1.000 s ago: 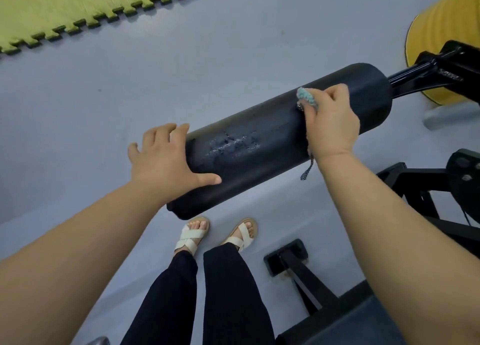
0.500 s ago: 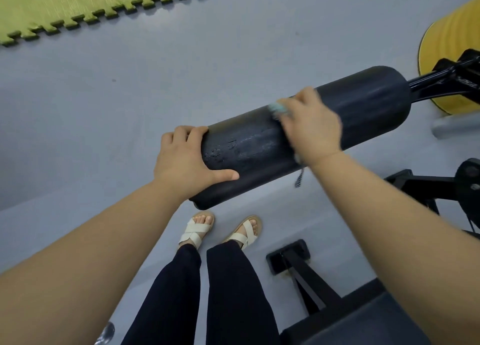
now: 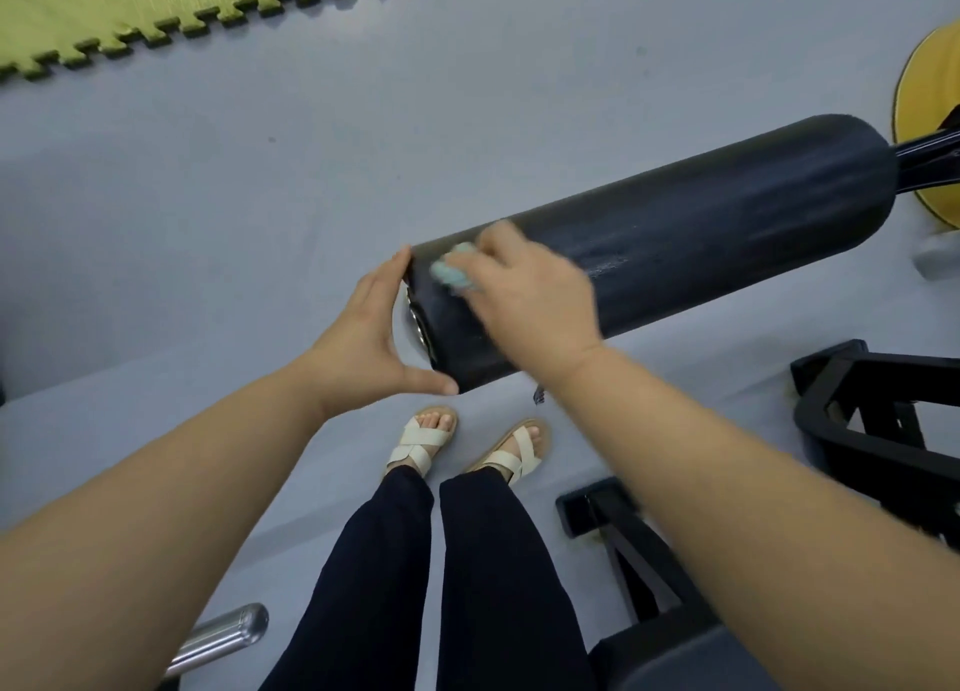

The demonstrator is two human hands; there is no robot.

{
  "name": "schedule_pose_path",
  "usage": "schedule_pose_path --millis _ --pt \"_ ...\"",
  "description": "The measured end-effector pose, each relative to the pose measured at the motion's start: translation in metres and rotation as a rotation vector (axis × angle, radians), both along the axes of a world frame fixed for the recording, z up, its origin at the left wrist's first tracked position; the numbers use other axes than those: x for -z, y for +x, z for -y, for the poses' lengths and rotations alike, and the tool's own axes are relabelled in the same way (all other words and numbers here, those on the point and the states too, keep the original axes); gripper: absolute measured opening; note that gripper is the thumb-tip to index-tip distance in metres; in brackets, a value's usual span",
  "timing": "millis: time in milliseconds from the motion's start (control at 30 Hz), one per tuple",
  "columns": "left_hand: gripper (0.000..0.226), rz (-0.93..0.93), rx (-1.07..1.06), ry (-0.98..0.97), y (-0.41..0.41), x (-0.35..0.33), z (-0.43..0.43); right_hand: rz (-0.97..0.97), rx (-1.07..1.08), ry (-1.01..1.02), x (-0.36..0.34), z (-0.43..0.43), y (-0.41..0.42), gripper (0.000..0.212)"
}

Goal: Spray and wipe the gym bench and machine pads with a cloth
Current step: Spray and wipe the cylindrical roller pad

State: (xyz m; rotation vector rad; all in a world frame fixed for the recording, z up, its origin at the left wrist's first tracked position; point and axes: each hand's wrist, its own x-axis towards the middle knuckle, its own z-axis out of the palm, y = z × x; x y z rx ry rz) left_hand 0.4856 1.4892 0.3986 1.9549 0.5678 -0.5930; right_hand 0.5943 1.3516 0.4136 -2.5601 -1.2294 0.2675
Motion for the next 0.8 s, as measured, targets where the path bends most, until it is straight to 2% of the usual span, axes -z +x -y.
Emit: schedule_pose_path --millis 33,167,233,367,467,567,600,700,800 --pt "0.13 -0.003 0.018 0.002 -0.006 0.001 -0.001 0.032 0.05 -0.012 -0.001 0.014 0.016 0.017" --pt "0.126 0.031 -0.042 -0.02 -0.006 0.004 0.003 0.069 0.483 -0.096 -0.003 0.049 0.057 0.024" --pt "0.124 0.027 -0.097 -0.05 -0.005 0.007 0.006 0.068 0.538 -0.083 0.001 0.031 0.042 0.023" --pt "0.118 0.051 -0.146 -0.078 -0.004 0.009 0.007 0.01 0.313 0.042 0.005 -0.03 -0.024 0.006" --pt "0.11 0.08 -0.151 -0.102 -0.004 0.01 0.009 0.056 0.169 0.113 0.005 -0.042 -0.045 0.013" --pt "0.12 0.064 -0.156 -0.042 -0.006 0.008 0.011 0.131 0.035 0.147 0.007 -0.014 -0.018 0.019" --pt "0.12 0.056 -0.139 0.004 -0.006 0.005 0.011 0.124 0.089 0.141 0.008 0.001 -0.001 0.021" --pt "0.118 0.046 -0.069 0.097 -0.003 -0.002 0.01 0.158 0.427 0.075 0.007 0.047 0.051 0.028" --pt "0.107 0.065 -0.108 0.147 0.008 -0.01 0.011 0.116 0.691 -0.027 0.006 0.064 0.076 0.025"
